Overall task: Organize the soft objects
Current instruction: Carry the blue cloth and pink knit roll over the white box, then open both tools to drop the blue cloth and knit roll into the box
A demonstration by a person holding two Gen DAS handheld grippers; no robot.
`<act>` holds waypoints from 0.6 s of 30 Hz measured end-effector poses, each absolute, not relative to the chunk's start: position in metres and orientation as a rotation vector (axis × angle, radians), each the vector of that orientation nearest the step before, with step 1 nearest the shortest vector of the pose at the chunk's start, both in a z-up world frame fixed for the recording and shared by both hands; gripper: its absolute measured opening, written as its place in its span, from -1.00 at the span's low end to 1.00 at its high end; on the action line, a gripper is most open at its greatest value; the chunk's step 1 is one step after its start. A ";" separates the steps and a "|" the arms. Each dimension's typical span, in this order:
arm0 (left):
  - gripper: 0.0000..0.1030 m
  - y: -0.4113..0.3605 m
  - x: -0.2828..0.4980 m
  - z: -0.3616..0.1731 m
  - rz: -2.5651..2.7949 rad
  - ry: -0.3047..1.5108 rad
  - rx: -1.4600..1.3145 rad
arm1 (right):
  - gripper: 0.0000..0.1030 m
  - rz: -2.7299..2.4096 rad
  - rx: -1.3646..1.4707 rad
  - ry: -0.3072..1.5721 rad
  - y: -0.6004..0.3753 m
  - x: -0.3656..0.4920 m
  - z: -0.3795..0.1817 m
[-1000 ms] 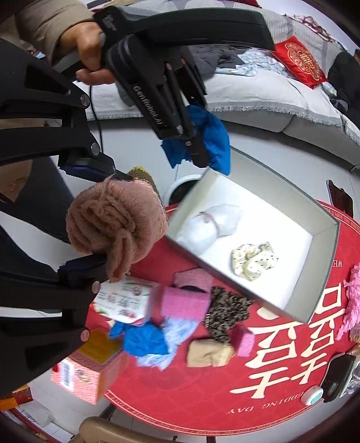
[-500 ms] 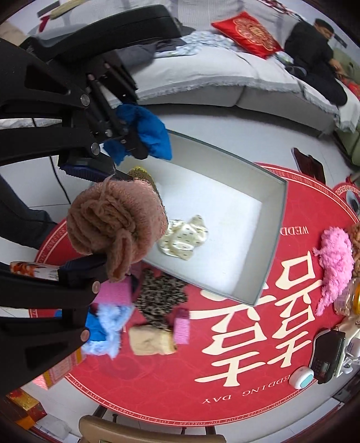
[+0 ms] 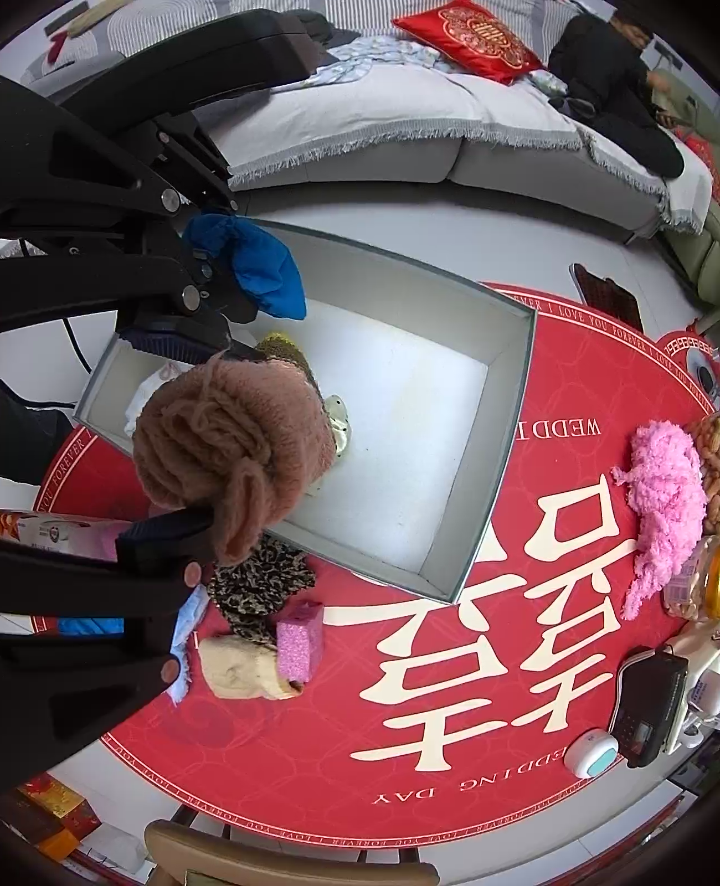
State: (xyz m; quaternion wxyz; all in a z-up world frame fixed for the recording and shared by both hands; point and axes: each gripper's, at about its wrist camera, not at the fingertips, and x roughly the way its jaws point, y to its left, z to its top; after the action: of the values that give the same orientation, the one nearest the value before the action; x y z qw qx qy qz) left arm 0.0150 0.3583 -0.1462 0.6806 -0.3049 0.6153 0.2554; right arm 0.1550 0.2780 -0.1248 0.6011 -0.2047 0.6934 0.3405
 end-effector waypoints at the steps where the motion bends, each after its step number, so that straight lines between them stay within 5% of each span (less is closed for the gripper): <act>1: -0.31 0.359 0.015 -0.149 0.575 1.386 -0.690 | -0.04 0.787 -0.477 1.608 0.280 0.157 -0.127; 18: -0.23 0.363 0.028 -0.171 0.539 1.440 -0.706 | 0.02 0.795 -0.492 1.633 0.299 0.165 -0.150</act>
State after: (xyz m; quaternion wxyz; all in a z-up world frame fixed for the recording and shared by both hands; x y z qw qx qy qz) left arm 0.0281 0.3632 -0.1708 0.6631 -0.3122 0.6371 0.2385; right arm 0.1653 0.2988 -0.1499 0.5892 -0.2111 0.7012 0.3414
